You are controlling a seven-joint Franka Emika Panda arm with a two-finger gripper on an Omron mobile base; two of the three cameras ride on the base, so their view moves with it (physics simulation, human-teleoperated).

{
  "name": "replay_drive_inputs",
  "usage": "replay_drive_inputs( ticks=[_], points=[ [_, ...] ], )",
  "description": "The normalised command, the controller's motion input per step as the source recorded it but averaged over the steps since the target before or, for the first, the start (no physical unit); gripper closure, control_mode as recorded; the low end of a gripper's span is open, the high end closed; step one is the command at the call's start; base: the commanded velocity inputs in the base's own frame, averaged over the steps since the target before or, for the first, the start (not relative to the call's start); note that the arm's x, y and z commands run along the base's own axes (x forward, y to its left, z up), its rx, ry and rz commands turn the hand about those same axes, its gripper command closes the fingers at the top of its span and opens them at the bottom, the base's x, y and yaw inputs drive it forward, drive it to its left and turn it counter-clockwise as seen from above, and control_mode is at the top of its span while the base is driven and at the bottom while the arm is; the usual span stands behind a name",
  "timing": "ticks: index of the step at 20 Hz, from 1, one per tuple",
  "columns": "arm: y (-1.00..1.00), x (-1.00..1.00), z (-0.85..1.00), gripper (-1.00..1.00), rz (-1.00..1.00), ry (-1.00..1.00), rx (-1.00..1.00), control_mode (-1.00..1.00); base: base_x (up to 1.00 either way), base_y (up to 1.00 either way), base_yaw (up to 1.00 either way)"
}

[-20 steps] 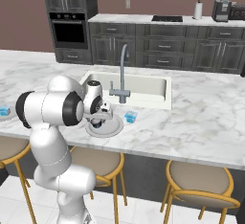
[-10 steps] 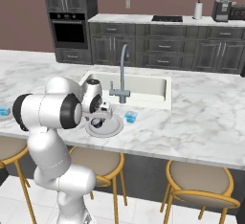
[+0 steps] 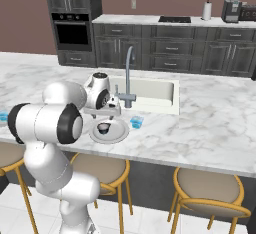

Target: Place two yogurt containers on each plate.

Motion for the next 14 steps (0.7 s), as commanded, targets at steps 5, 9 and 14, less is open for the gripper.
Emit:
replay_drive_inputs(
  ticks=[5,9,14],
  points=[
    [-0.71,0.00,0.12,-1.00,-0.01,0.00,0.00,-1.00,0.00,0.00,0.00],
    [-0.77,0.01,0.00,-1.00,-0.03,0.00,0.00,-1.00,0.00,0.00,0.00],
    [-0.56,0.13,0.00,-1.00,-0.06,0.00,0.00,-1.00,0.00,0.00,0.00]
  ],
)
